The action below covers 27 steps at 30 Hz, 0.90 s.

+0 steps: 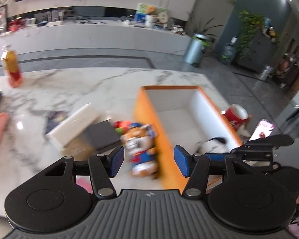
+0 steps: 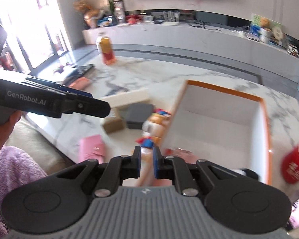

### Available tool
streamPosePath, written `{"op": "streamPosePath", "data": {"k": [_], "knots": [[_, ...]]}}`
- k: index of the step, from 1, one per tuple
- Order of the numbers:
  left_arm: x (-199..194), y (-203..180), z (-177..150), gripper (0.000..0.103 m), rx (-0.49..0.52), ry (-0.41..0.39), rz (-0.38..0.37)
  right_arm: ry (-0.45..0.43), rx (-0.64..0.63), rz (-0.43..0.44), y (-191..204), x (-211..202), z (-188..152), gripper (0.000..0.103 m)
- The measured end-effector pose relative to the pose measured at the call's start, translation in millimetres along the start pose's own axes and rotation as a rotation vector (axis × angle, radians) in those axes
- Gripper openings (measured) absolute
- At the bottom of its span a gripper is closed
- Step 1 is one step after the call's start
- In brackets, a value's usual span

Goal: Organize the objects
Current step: 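Release the pink pouch and white plush into the orange box with both grippers, then grasp the pink card wallet with the left gripper while the right gripper grasps the red panda plush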

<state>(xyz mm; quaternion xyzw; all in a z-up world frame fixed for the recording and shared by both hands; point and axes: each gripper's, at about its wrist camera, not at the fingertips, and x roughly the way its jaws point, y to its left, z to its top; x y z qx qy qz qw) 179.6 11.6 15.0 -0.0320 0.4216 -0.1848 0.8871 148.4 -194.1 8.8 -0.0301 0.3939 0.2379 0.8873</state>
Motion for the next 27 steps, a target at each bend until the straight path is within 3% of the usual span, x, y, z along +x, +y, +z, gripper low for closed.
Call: {"op": "streamPosePath", "data": {"k": [3,6,11,16,24,27], "knots": [[0,23,-14,0.072,-0.038,0.023,0.064,0.021,-0.007,0.027,21,21,5,0.015],[12,51,-29,0.074,-0.157,0.07,0.124,0.05,-0.036,0.015,38,42,5,0.02],[46,89,-59,0.077,-0.329,0.158,0.207,0.103,-0.139,-0.069,51,77,5,0.04],[75,109,-84,0.08,-0.461,0.227,0.22,0.148,-0.262,-0.199,48,112,15,0.048],[104,113,-94,0.084,-0.511,0.273,0.258,0.232,-0.433,-0.388,52,171,17,0.054],[114,113,-96,0.087,-0.53,0.29,0.243,0.248,-0.506,-0.436,57,185,9,0.061]]}}
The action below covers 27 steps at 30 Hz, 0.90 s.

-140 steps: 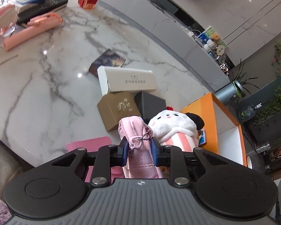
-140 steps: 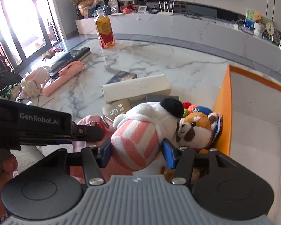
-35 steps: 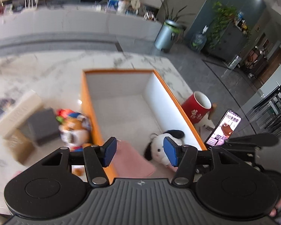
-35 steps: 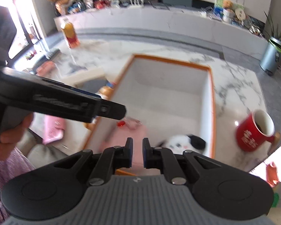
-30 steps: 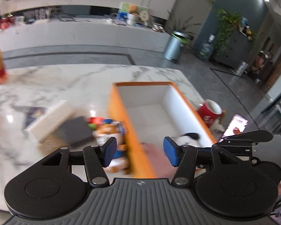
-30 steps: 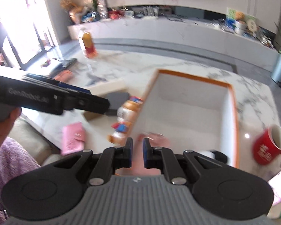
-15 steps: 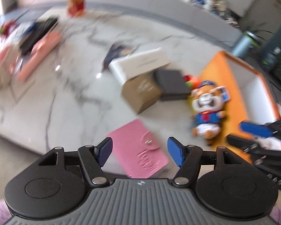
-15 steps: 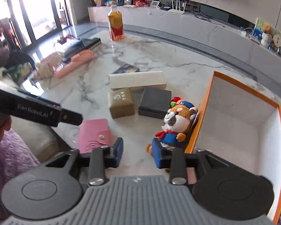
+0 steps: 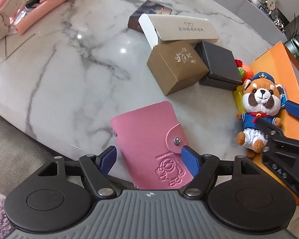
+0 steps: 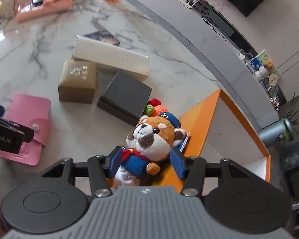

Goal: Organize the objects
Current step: 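Grasp the pink card wallet with the left gripper while the right gripper grasps the red panda plush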

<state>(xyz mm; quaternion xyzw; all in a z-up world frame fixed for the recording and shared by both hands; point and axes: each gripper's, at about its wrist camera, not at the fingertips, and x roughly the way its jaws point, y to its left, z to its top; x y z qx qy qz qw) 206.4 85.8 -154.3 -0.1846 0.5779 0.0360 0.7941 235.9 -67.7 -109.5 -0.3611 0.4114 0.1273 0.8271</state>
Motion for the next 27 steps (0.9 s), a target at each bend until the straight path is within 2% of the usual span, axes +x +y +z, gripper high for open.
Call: {"op": "streamPosePath", "data": {"k": [6,13,16,21,27], "knots": [[4,-10,0,0.092,0.026,-0.029,0.031,0.027,-0.051,-0.088,18,19,1,0.065],[11,-29,-2,0.097,0.109,-0.061,0.102,0.076,-0.035,-0.113,19,28,10,0.065],[12,-33,-3,0.099,0.136,-0.067,0.118,0.085,-0.043,-0.138,22,31,11,0.059],[21,-51,-7,0.1,0.236,-0.08,0.195,0.057,0.023,-0.11,12,25,8,0.048],[19,-50,-9,0.098,0.273,-0.086,0.175,0.009,0.086,-0.057,5,3,-1,0.045]]}}
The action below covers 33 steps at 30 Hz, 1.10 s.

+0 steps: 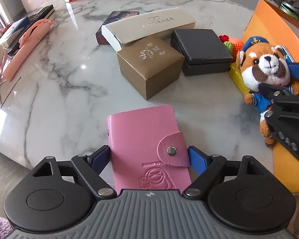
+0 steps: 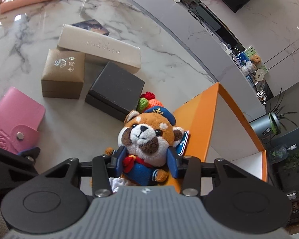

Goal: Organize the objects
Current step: 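Grasp the pink card wallet with the left gripper while the right gripper grasps the red panda plush, then lower the pink wallet and red panda plush into the orange box, open both grippers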

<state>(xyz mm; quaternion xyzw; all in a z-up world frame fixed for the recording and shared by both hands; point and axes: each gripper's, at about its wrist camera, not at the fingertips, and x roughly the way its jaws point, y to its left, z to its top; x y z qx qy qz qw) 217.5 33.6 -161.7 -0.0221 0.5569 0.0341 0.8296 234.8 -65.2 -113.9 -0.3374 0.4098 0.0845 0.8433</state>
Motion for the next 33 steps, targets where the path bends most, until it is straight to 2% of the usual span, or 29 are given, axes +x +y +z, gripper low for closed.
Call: {"op": "streamPosePath", "data": {"k": [6,14,17,26,33], "knots": [[-4,6,-3,0.095,0.002,-0.021,-0.031,-0.06,0.057,0.066,-15,-31,-1,0.045],[-17,25,-10,0.092,-0.077,-0.035,-0.125,-0.158,0.231,0.268,-62,-80,-7,0.045],[-36,26,-10,0.092,-0.075,-0.076,-0.146,-0.172,0.289,0.323,-83,-94,-14,0.045],[-112,1,15,0.092,0.014,-0.2,-0.286,-0.206,0.376,0.338,-147,-126,-48,0.045],[-152,-65,34,0.092,0.163,-0.236,-0.393,-0.166,0.411,0.289,-181,-122,-89,0.046]]}}
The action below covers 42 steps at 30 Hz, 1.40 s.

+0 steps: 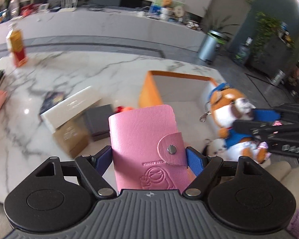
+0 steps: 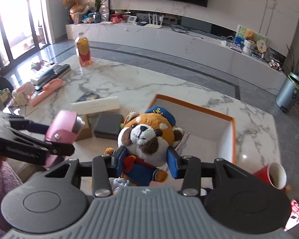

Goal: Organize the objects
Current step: 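Lower the pink wallet and red panda plush into the orange box, open both grippers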

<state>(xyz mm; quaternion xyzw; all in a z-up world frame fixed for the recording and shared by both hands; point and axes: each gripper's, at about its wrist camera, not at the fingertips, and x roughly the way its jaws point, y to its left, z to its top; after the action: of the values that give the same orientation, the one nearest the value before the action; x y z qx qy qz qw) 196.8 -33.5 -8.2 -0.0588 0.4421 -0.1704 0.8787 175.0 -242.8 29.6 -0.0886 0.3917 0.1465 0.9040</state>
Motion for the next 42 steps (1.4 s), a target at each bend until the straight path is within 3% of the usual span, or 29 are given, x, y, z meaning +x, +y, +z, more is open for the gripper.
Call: {"op": "streamPosePath", "data": {"k": [4,8,14,25,31,42], "knots": [[17,-42,13,0.092,0.047,0.023,-0.069,0.023,0.065,0.004,-32,2,-15,0.046],[43,-74,20,0.092,0.068,0.077,-0.086,0.038,0.129,0.01,-60,8,-29,0.046],[93,-100,15,0.092,0.077,0.204,-0.023,0.062,0.23,0.05,-97,22,-50,0.046],[142,-109,-1,0.093,0.081,0.308,0.107,0.043,0.29,0.106,-120,35,-68,0.046],[150,-120,-6,0.095,0.173,0.317,0.166,0.053,0.284,0.116,-125,42,-74,0.046],[139,-113,-10,0.097,0.226,0.316,0.088,0.062,0.234,0.097,-119,38,-67,0.046]]}}
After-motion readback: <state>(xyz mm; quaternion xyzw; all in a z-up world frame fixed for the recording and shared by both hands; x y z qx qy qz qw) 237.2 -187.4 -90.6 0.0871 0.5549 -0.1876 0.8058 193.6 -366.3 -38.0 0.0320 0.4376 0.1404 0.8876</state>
